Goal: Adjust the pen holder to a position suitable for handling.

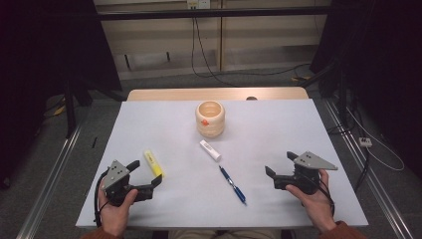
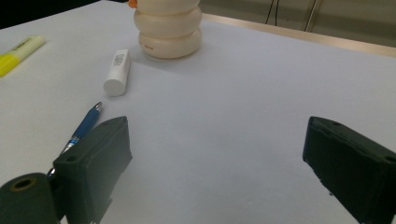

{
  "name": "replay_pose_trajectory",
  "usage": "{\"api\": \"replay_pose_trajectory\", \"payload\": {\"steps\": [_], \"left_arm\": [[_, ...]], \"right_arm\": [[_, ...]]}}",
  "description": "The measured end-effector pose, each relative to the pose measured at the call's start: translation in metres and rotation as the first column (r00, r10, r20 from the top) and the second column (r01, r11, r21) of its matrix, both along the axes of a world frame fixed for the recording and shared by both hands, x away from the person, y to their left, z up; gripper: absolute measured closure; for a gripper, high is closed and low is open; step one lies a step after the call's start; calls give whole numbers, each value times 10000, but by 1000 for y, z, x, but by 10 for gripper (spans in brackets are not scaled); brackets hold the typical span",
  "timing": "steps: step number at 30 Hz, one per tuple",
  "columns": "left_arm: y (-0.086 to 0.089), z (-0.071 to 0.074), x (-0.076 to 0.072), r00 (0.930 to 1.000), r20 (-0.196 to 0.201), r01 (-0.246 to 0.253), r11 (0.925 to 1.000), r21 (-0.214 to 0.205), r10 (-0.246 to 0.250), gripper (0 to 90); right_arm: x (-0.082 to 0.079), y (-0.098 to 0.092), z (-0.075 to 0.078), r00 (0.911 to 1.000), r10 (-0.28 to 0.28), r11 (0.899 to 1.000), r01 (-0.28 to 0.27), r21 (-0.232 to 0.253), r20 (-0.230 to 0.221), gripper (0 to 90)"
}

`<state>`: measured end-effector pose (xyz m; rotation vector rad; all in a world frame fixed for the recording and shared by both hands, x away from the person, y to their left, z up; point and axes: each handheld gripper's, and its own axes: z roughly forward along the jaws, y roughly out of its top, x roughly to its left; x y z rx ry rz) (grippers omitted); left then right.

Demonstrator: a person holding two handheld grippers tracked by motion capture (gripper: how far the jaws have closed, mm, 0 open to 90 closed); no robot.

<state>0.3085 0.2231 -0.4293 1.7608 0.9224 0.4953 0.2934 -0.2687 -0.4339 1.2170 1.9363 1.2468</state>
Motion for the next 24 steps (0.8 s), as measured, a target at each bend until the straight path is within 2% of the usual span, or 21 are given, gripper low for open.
{"api": "replay_pose_trajectory", "payload": {"steps": [6,7,8,9,11,13,14,18,22,23,24], "left_arm": [[-1,-1,1,10000,-63,69,9999,115,-68,60],[-1,-1,1,10000,-58,66,9999,121,-65,60],[0,-1,1,10000,-66,68,9999,143,-67,60],[0,-1,1,10000,-72,34,9999,125,-33,59],[0,-1,1,10000,-85,-3,10000,73,4,59],[1,-1,1,10000,-59,16,9999,118,-16,60],[1,-1,0,10000,-60,30,9999,143,-29,60],[1,0,1,10000,-52,32,9999,112,-32,60],[1,-1,1,9999,-93,92,9998,180,-90,59],[1,-1,1,9999,-100,99,9998,162,-97,59],[1,-1,2,9999,-87,70,9998,170,-69,59]], "right_arm": [[15,15,8,9992,346,9994,-347,-75,-187,90],[19,17,10,9989,405,9991,-407,-68,-254,93],[30,22,14,9964,597,9982,-596,44,-600,122],[36,25,17,9952,704,9975,-703,41,-685,146],[41,28,19,9949,784,9969,-788,-33,-640,145],[58,39,24,9928,984,9950,-991,-77,-690,141],[58,39,24,9928,984,9950,-991,-77,-690,141],[79,49,29,9910,1007,9949,-1013,-23,-883,141],[99,56,34,9929,865,9962,-867,9,-820,141],[110,59,37,9933,814,9966,-822,-71,-820,160],[110,59,37,9933,814,9966,-822,-71,-820,160]]}}
